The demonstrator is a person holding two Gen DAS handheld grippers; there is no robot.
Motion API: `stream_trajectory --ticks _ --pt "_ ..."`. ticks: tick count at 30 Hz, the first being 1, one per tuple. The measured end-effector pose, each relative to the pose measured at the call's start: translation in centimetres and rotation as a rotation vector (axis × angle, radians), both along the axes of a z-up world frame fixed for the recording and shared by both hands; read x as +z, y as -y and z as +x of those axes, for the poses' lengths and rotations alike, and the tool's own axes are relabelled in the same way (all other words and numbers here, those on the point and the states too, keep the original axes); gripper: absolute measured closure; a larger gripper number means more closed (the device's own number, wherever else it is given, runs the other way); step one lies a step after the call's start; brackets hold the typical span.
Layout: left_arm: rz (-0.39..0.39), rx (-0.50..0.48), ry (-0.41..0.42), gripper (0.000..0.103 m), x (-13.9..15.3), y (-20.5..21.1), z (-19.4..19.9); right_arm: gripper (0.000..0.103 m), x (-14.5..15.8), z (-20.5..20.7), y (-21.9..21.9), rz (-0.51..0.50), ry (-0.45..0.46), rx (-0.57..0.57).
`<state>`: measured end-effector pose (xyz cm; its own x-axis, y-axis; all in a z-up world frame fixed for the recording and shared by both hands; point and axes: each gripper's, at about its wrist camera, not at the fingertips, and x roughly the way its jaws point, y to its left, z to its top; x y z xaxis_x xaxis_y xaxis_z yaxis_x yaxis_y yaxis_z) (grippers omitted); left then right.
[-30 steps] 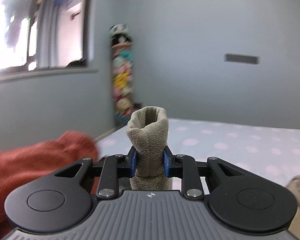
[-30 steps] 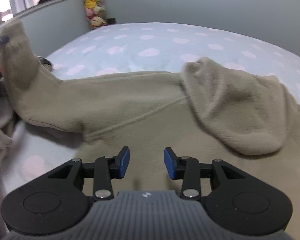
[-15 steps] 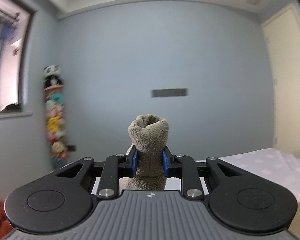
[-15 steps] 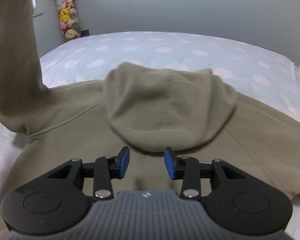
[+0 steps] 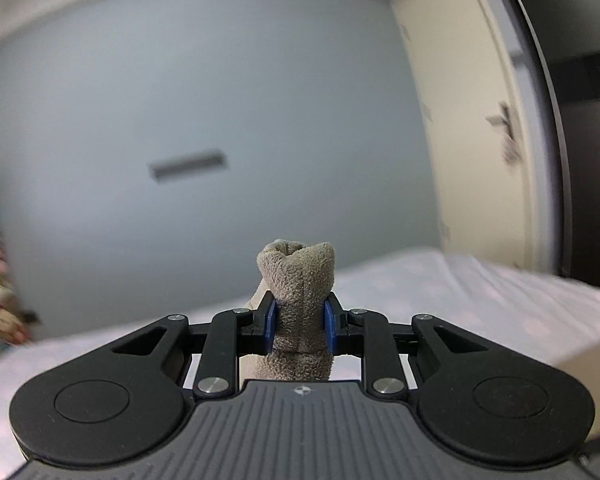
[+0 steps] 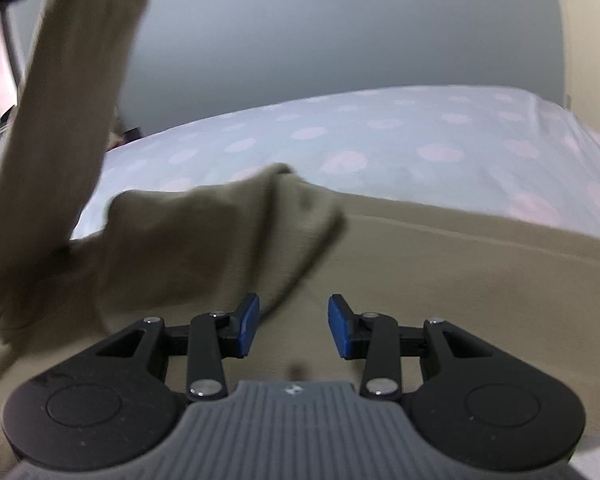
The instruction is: Fold clothes
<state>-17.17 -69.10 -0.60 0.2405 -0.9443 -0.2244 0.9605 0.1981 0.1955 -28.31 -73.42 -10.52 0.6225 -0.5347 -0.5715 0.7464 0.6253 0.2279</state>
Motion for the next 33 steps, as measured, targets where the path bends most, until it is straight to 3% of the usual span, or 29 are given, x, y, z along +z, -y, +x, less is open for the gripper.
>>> stream_trajectory --ticks 3,7,13,15,18,21,26,32,33 --pt "0.099 -0.061 -0.022 0.082 -4.4 1.9 -2.8 0.061 -0.7 -2.1 1.7 0.024 0.015 -0.069" --pt "0.227 -0.116 -0.065 0.082 -8.8 4.0 -3.0 0.061 -1.0 -4.1 3.2 0.048 0.044 -0.148" --pt "0.41 -0.175 -0.096 0.078 -13.0 6.5 -3.1 0.061 -1.7 -4.9 4.1 0.079 0.046 -0.176" --pt "0.404 -0.198 -0.066 0.074 -12.9 5.6 -3.6 0.061 -1.9 -4.9 4.3 0.087 0.045 -0.183" --pt "0.394 -0.238 -0.018 0.054 -12.4 4.2 -4.1 0.061 -1.7 -5.1 4.3 0.089 0.062 -0.195" --pt "0.387 -0.248 0.049 0.054 -11.4 1.3 -4.2 0.061 -1.3 -5.6 4.4 0.09 0.098 -0.215" --pt "0.389 -0.058 0.24 0.05 -11.7 -4.8 -1.0 0.048 -0.9 -6.2 4.4 0.136 0.21 -0.209" --pt "0.523 0.262 0.336 0.047 -13.7 -10.3 5.9 0.047 -2.5 -5.5 5.7 0.255 0.308 -0.206" --pt "0.54 0.309 0.34 0.042 -14.0 -11.1 7.1 0.047 -2.8 -5.2 6.0 0.27 0.316 -0.208"
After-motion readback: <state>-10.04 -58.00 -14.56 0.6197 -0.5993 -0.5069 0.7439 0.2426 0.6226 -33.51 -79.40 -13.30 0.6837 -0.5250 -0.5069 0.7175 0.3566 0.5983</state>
